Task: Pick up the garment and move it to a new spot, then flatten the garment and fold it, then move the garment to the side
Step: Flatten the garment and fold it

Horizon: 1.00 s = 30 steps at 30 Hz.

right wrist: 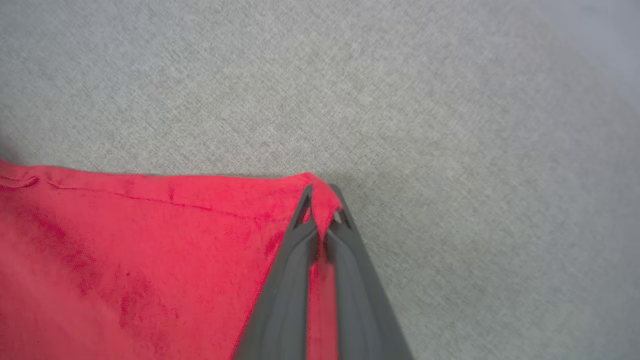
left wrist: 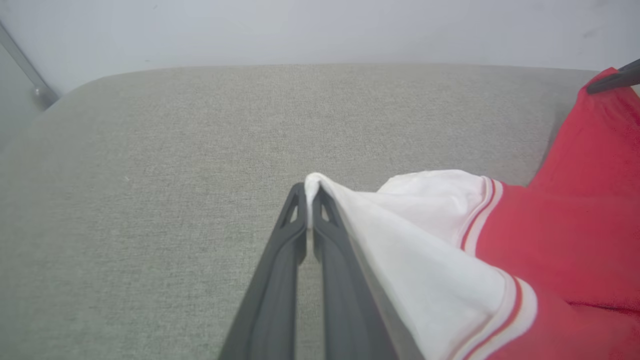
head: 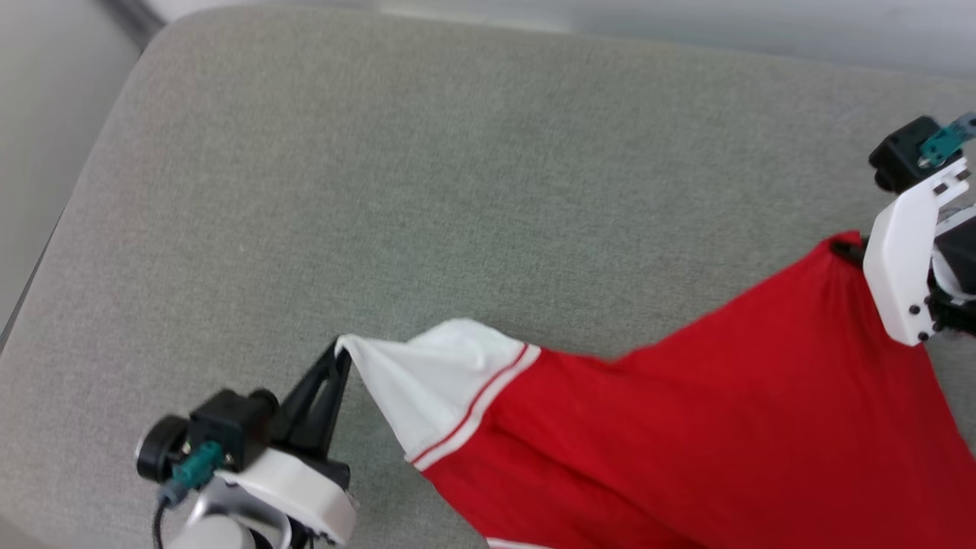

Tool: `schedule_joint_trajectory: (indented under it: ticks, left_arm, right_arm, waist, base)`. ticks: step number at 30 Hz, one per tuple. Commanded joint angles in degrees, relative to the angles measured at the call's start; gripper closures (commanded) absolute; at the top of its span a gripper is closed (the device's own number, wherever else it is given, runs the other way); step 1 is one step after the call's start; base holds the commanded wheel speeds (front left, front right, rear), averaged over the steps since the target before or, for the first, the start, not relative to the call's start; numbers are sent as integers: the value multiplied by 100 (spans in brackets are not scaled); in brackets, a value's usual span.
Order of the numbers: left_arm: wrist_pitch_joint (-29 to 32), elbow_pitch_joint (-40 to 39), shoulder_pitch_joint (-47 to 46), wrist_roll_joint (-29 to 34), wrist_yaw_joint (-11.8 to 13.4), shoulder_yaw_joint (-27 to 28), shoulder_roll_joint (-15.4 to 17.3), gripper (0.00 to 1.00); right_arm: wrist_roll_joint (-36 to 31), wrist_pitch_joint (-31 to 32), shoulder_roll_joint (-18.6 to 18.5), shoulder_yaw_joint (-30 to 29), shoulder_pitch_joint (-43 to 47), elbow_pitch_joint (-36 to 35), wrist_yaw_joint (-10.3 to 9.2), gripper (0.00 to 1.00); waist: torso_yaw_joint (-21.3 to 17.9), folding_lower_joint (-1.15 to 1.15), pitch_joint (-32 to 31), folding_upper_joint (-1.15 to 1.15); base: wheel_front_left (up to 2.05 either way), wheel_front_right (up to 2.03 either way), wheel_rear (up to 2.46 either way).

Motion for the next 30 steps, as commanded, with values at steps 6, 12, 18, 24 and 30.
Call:
schedule_joint_trajectory:
  ticks: [6,12,18,24,30]
  left_arm:
    - [112,-181,-652,109,-104,189,160,100]
    - [403,-303,-1779,286,-280,383,224,100]
    - [738,-88,-3365,401,-613,623,152,100]
    - [990,445,-5044,548,-988,725,-62,100]
    - [1100,1271,-6657,697,-1357,777,-317,100]
  right_arm:
    - [74,-825,-147,-202,-172,-115,-4,100]
    - [-124,-1420,-125,-619,-504,-244,-4,100]
    - [-637,-1712,77,-1140,-1251,-276,-4,100]
    - [-1277,-1853,480,-1567,-2265,-101,-4,100]
    - [-1852,-1935,859,-1842,-3354,302,-4,100]
  waist:
    - [-301,0,-470,0]
    - [-538,0,-424,0]
    - [-714,0,-77,0]
    - [-844,0,338,0]
    - [-890,0,708,0]
  base:
    - [0,0,0]
    - [0,0,0]
    - [0,0,0]
    - [0,0,0]
    - [0,0,0]
